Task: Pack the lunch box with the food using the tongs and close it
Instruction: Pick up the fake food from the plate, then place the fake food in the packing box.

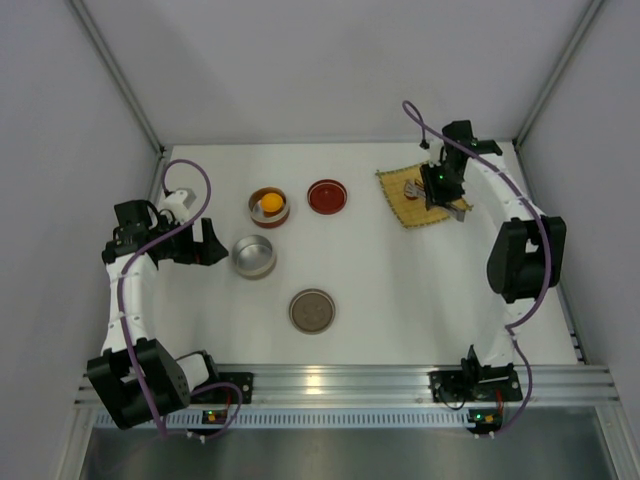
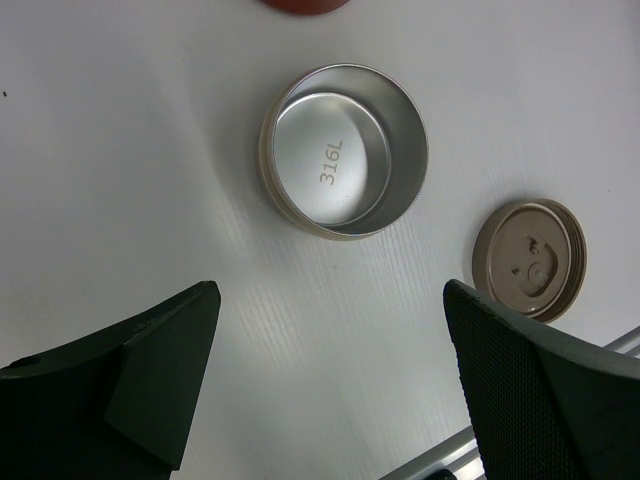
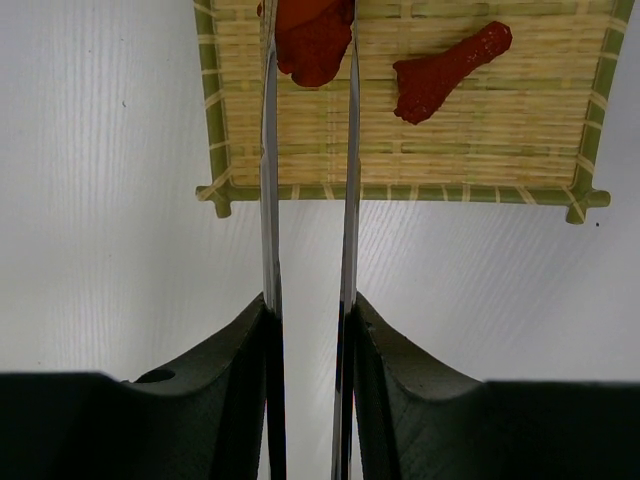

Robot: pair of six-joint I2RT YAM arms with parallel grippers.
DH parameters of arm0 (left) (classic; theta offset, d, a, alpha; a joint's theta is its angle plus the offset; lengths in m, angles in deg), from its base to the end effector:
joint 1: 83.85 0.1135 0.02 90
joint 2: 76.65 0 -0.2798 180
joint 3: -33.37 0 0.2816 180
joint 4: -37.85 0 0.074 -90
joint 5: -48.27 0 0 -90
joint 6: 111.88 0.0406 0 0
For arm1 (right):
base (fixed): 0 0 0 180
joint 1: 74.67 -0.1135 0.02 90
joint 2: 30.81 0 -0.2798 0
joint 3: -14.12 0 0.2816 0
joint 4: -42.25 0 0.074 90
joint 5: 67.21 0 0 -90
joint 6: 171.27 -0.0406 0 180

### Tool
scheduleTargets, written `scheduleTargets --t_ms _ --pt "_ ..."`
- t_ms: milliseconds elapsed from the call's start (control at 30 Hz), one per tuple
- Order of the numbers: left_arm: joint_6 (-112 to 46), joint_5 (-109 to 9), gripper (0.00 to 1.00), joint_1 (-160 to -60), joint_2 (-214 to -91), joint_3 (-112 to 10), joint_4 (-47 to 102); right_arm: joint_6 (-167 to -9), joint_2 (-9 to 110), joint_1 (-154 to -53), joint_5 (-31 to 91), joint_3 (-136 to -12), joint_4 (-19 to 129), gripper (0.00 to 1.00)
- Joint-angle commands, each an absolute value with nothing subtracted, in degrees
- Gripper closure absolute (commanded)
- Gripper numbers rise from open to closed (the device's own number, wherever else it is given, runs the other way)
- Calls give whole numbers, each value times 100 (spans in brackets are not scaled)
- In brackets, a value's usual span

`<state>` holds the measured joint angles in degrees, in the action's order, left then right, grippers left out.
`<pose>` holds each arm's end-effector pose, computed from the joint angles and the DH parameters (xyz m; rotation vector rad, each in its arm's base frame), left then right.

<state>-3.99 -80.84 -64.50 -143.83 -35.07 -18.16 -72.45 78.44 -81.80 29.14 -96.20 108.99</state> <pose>0.2480 0.0600 0.2914 0.2304 2.3049 -0.5413 0.4369 0.0592 0.2787 -0.4084 2.6814 0.1418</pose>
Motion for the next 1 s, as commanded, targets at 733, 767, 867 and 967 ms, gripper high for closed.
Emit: scheduleTargets --t_ms 733,767,867,967 --pt "-1387 -8663 2 -6390 -14573 -4019 -1524 -7300 7026 -10023 3632 -10057 10422 97" --pt "-1440 -8716 2 -6364 -14600 -4089 -1541 -7318 7061 -10303 3659 -10101 10404 98" --pt "-1642 -9014 2 -6083 -14784 -4238 -1585 -7380 7202 -10805 3773 -10268 10333 98" --pt "-1643 -9402 2 -5696 -15082 -4387 -1699 -7432 7351 -11261 3870 -10426 10255 98"
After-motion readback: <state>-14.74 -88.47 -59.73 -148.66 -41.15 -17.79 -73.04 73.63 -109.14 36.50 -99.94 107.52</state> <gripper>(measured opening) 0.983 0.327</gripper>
